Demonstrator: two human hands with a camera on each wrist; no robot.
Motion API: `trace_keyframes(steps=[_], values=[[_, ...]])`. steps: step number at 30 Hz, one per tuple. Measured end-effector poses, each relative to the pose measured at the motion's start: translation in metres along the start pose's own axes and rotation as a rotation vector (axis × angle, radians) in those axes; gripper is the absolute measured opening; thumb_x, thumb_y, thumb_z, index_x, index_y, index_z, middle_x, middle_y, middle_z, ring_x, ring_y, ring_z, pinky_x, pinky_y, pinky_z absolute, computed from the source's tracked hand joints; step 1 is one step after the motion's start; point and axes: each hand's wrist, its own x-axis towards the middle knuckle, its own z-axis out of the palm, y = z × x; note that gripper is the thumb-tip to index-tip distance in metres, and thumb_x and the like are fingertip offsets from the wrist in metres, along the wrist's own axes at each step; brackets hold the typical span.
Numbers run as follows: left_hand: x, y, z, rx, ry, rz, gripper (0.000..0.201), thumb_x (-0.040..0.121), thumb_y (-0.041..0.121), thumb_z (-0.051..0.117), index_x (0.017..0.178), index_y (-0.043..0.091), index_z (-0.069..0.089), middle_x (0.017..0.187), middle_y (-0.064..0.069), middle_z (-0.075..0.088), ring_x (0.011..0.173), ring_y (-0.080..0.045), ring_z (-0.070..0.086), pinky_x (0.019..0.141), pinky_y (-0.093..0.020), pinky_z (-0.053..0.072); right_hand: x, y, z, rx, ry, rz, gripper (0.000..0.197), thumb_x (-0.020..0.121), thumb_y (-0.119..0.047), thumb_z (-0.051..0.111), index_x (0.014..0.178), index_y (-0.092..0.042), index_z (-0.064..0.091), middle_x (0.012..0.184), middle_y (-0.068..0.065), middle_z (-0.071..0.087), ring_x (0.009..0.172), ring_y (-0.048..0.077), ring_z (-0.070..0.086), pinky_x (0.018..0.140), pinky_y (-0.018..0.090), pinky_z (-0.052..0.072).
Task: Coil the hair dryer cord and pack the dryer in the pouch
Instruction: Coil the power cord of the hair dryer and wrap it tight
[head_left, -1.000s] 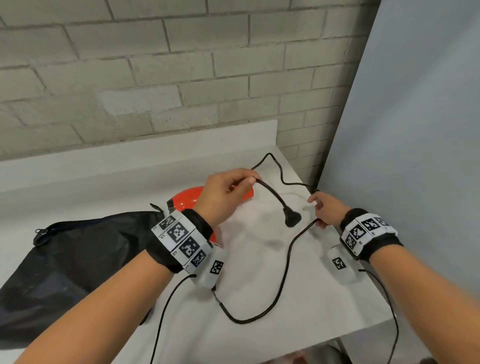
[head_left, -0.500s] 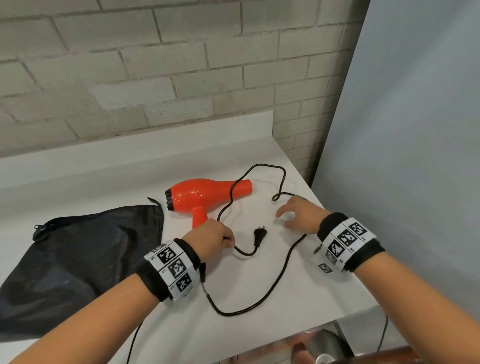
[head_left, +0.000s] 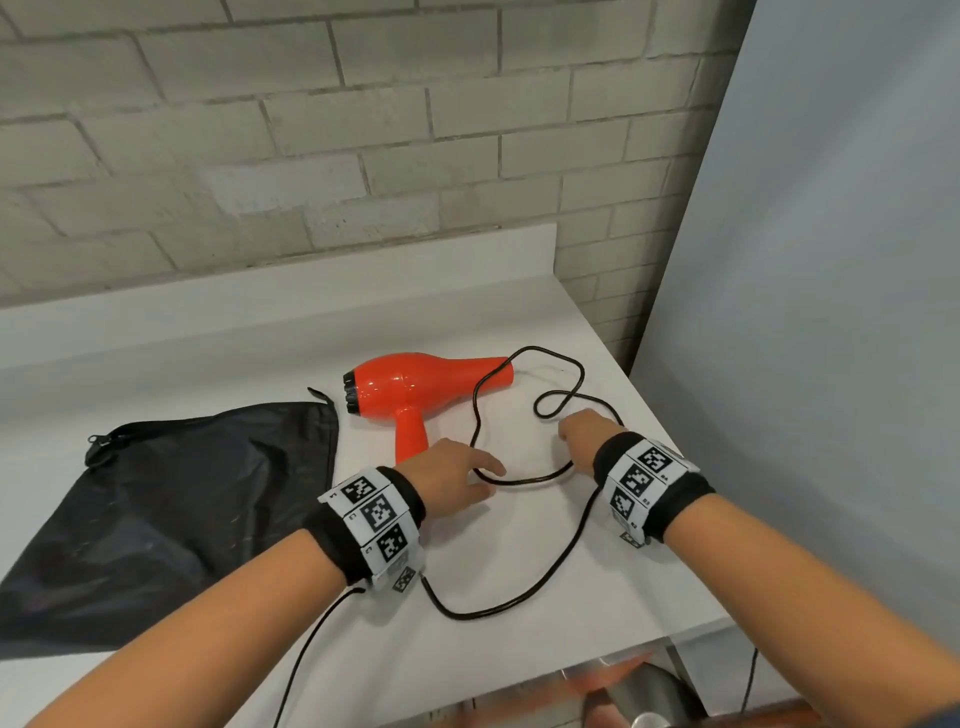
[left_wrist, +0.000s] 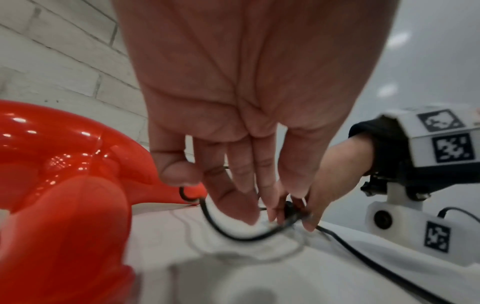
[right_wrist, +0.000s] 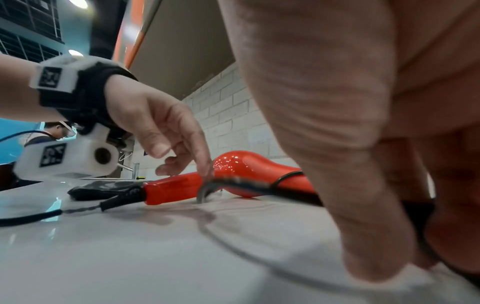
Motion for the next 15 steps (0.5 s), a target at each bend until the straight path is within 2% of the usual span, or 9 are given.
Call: trace_keyframes(steps=[3, 6, 8, 10, 12, 13, 15], values=[[-0.009, -0.013, -0.006, 0.028, 0.065, -0.021, 0.031, 0.087, 0.031, 0.053, 0.117, 0.023, 0.056, 0.124, -0.002, 0.053, 0.110, -0.018, 0.052, 0.095, -0.028, 0.040, 0.002, -0.005, -0.001, -0.008, -0.011, 0.029, 0.036, 0.096, -0.007, 0.034, 0.129, 0.000, 0.045, 0.136, 0.018, 0.047, 0.125, 0.030, 0.047, 0.104, 0.033, 0.037], [-0.016, -0.032, -0.016, -0.038, 0.217, -0.190, 0.036, 0.085, 0.030, 0.056, 0.117, 0.014, 0.049, 0.119, -0.006, 0.046, 0.097, -0.017, 0.050, 0.084, -0.026, 0.040, -0.002, -0.017, -0.004, 0.017, 0.017, 0.029, 0.037, 0.092, -0.004, 0.037, 0.127, -0.004, 0.048, 0.132, 0.015, 0.050, 0.120, 0.031, 0.051, 0.101, 0.036, 0.042], [-0.016, -0.045, -0.020, -0.099, 0.284, -0.318, 0.046, 0.085, 0.030, 0.058, 0.123, 0.008, 0.043, 0.125, -0.012, 0.047, 0.102, -0.022, 0.052, 0.084, -0.027, 0.041, -0.007, -0.034, -0.006, 0.098, 0.098, -0.056, 0.037, 0.090, -0.005, 0.039, 0.126, -0.006, 0.048, 0.129, 0.014, 0.049, 0.116, 0.031, 0.052, 0.097, 0.036, 0.043], [-0.012, -0.054, -0.021, -0.188, 0.248, -0.426, 0.059, 0.085, 0.033, 0.058, 0.131, 0.003, 0.035, 0.129, -0.015, 0.050, 0.108, -0.026, 0.055, 0.086, -0.030, 0.045, -0.011, -0.054, -0.005, 0.243, 0.128, -0.158, 0.034, 0.089, -0.012, 0.044, 0.123, -0.008, 0.050, 0.126, 0.014, 0.052, 0.113, 0.030, 0.053, 0.095, 0.035, 0.044], [-0.005, -0.058, -0.019, -0.313, 0.148, -0.490, 0.061, 0.086, 0.035, 0.057, 0.132, 0.002, 0.035, 0.118, -0.015, 0.059, 0.092, -0.023, 0.061, 0.076, -0.029, 0.052, -0.011, -0.075, -0.001, 0.363, 0.070, -0.204, 0.036, 0.090, -0.021, 0.049, 0.123, -0.008, 0.051, 0.127, 0.014, 0.055, 0.114, 0.028, 0.054, 0.095, 0.032, 0.043], [-0.002, -0.060, -0.018, -0.374, 0.109, -0.491, 0.055, 0.087, 0.034, 0.056, 0.128, 0.002, 0.040, 0.109, -0.014, 0.062, 0.081, -0.021, 0.062, 0.070, -0.026, 0.053, -0.011, -0.085, 0.002, 0.397, 0.020, -0.217, 0.040, 0.090, -0.026, 0.050, 0.126, -0.007, 0.048, 0.128, 0.015, 0.054, 0.115, 0.028, 0.053, 0.096, 0.032, 0.042], [0.004, -0.061, -0.016, -0.466, 0.086, -0.472, 0.045, 0.087, 0.032, 0.057, 0.119, 0.001, 0.050, 0.098, -0.013, 0.065, 0.071, -0.017, 0.061, 0.064, -0.022, 0.053, -0.011, -0.100, 0.006, 0.438, -0.074, -0.208, 0.051, 0.090, -0.032, 0.052, 0.131, -0.005, 0.041, 0.129, 0.016, 0.053, 0.116, 0.028, 0.053, 0.095, 0.034, 0.043]])
